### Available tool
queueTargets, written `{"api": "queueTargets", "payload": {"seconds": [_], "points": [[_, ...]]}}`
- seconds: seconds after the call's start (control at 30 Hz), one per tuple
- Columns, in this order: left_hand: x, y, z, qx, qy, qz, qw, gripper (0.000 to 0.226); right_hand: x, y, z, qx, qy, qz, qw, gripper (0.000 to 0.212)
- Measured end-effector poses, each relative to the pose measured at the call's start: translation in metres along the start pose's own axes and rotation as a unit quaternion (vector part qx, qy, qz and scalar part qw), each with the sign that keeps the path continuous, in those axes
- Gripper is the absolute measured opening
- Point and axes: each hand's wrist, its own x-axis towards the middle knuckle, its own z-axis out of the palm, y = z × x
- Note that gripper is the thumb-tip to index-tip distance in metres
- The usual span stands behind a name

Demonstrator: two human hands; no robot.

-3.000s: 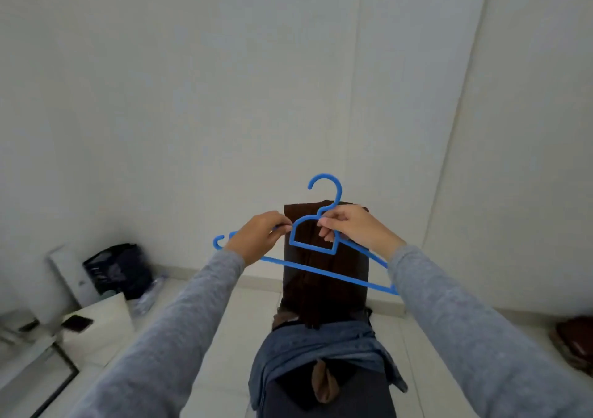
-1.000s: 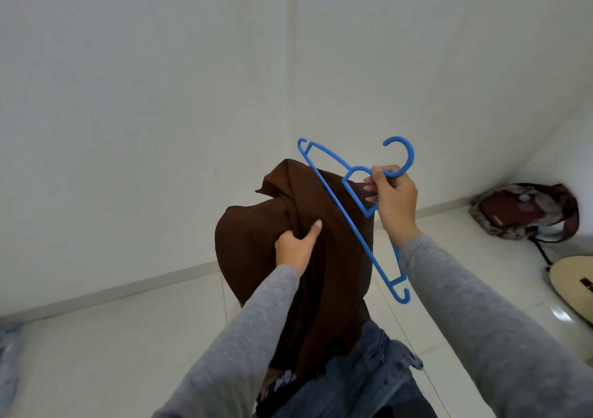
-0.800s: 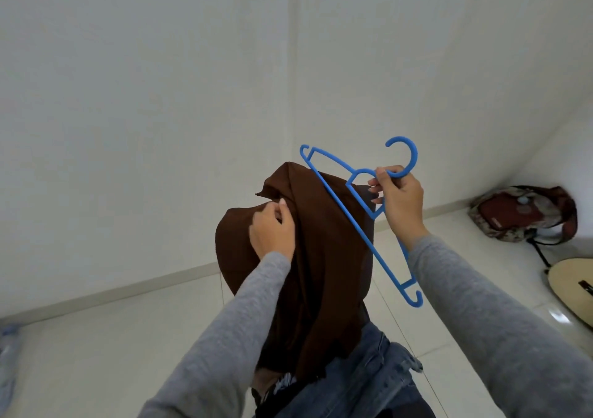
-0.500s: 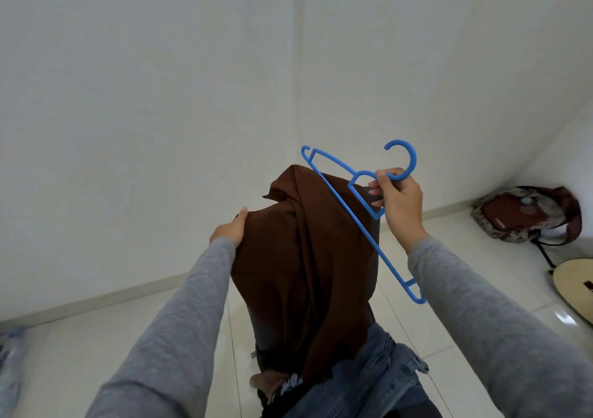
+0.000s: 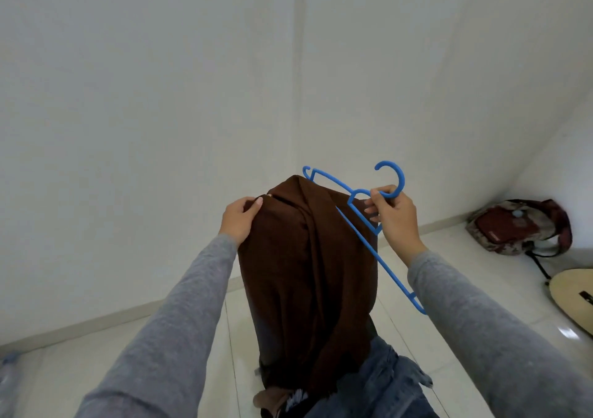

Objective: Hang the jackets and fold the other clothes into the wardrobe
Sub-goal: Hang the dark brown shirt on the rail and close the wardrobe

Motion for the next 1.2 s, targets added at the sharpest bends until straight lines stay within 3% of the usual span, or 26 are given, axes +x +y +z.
{"api": "queueTargets", "payload": {"seconds": [0.17,0.37,0.6,0.73,0.93,1.07,1.2], "points": [[-0.025,0.053,0.01,0.028,-0.04,0.087,0.995,0.019,-0.005,-0.015,-0.016,0.003,-0.027,0.004,1.0,0.017],[-0.063,0.152,0.027,0.06,-0.039,0.159,0.985,0.021,-0.013,-0.057,-0.05,0.002,-0.104,-0.049,0.993,0.022],[-0.115,0.233,0.042,0.232,-0.164,0.285,0.915,0.01,-0.01,-0.083,-0.122,0.025,-0.047,-0.092,0.994,0.023],[-0.142,0.252,0.055,0.269,-0.178,0.311,0.894,0.007,-0.02,-0.08,-0.144,0.054,-0.055,-0.091,0.993,0.02],[-0.179,0.265,0.068,0.275,-0.154,0.33,0.89,0.008,-0.03,-0.078,-0.172,0.108,-0.028,-0.075,0.991,0.019],[-0.2,0.25,0.069,0.259,-0.129,0.328,0.899,0.008,-0.037,-0.088,-0.185,0.181,-0.003,-0.06,0.982,0.019],[-0.219,0.239,0.068,0.26,-0.114,0.306,0.909,0.008,-0.047,-0.126,-0.19,0.256,-0.017,-0.098,0.961,0.02]]}}
